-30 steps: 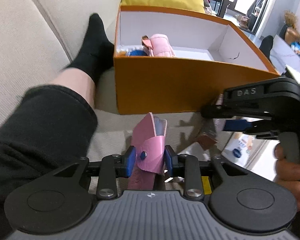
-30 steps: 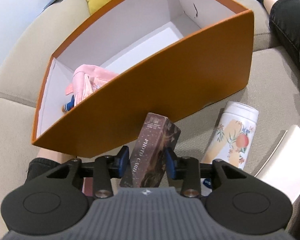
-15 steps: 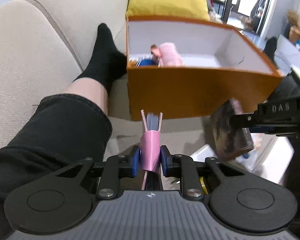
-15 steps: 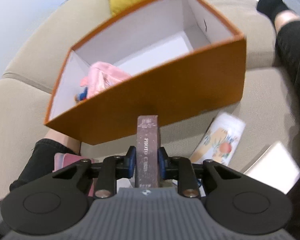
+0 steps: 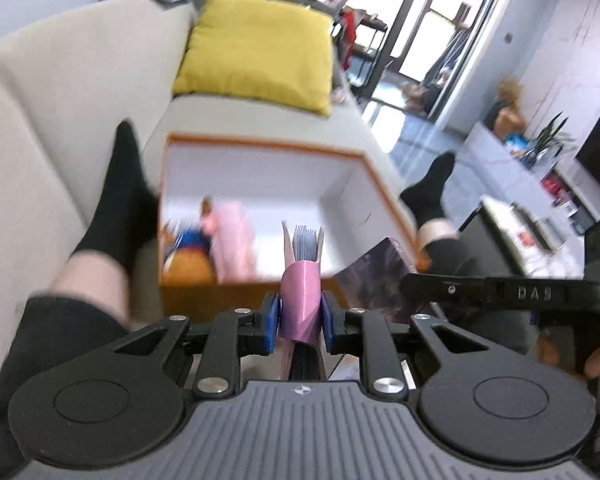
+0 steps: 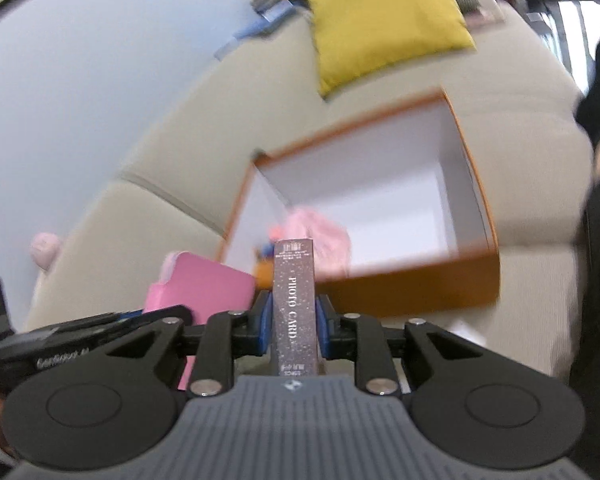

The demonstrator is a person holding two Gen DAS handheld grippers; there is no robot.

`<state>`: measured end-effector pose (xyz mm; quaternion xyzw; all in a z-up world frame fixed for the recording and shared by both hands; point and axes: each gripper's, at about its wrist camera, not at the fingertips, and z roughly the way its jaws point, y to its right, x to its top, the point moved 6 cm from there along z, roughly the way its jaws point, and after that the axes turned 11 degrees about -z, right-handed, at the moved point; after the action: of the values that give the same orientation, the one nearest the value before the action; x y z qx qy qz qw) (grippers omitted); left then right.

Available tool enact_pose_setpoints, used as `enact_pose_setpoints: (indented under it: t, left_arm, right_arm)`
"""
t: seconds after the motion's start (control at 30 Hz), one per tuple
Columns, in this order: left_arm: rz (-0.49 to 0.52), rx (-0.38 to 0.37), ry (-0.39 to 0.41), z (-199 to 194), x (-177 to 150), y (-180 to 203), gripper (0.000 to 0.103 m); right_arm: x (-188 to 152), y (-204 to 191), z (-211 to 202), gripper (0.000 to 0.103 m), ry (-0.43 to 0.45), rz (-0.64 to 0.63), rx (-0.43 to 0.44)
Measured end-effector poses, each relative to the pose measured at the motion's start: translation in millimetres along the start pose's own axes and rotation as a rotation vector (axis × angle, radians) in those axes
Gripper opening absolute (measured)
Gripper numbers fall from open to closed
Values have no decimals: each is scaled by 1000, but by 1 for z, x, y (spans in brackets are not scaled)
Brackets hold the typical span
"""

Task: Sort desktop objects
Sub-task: 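Lower the pink wallet and photo card box into the orange box and release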

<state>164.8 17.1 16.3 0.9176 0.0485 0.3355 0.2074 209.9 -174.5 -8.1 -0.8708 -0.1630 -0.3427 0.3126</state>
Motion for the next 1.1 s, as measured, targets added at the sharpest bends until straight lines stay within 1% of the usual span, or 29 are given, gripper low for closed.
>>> enact_pose_setpoints:
  t: [0.1, 0.2, 0.27, 0.33, 0.43, 0.5, 0.63, 0.77, 0.9, 1.0, 1.1]
  left_arm:
    - [20, -25, 35, 7, 32, 13, 25]
    - [25, -37, 40, 24, 55, 22, 24]
    - [10, -37, 18, 48, 66, 21, 25]
    - [-22, -14, -20, 74, 69, 15, 24]
    - [-38, 29, -85, 116, 64, 3, 24]
    - [-58, 41, -130, 139, 57, -4, 24]
    - [-89, 69, -185, 167, 44, -19, 24]
    - [-107, 96, -211, 178, 34, -27, 24]
    - [-91, 139, -208, 184, 29, -29, 24]
    - [-88, 163, -224, 188, 25, -30, 24]
    - [-96, 162, -228, 188, 23, -34, 24]
  right_arm:
    - [31, 0, -4, 24, 59, -40, -21]
    - [58, 9, 3, 24, 94, -67, -61]
    - [67, 18, 13, 24, 82, -62, -74]
    - [71, 28, 33, 24, 55, -48, -83]
    - [66, 47, 62, 24, -10, -24, -112]
    - [58, 59, 82, 24, -58, 2, -112]
    - [43, 76, 114, 24, -123, 35, -126]
    - [32, 84, 133, 24, -164, 50, -140]
    - [23, 82, 143, 24, -197, 49, -146]
    - [17, 84, 150, 24, -215, 59, -154]
    - [14, 84, 151, 24, -226, 83, -142]
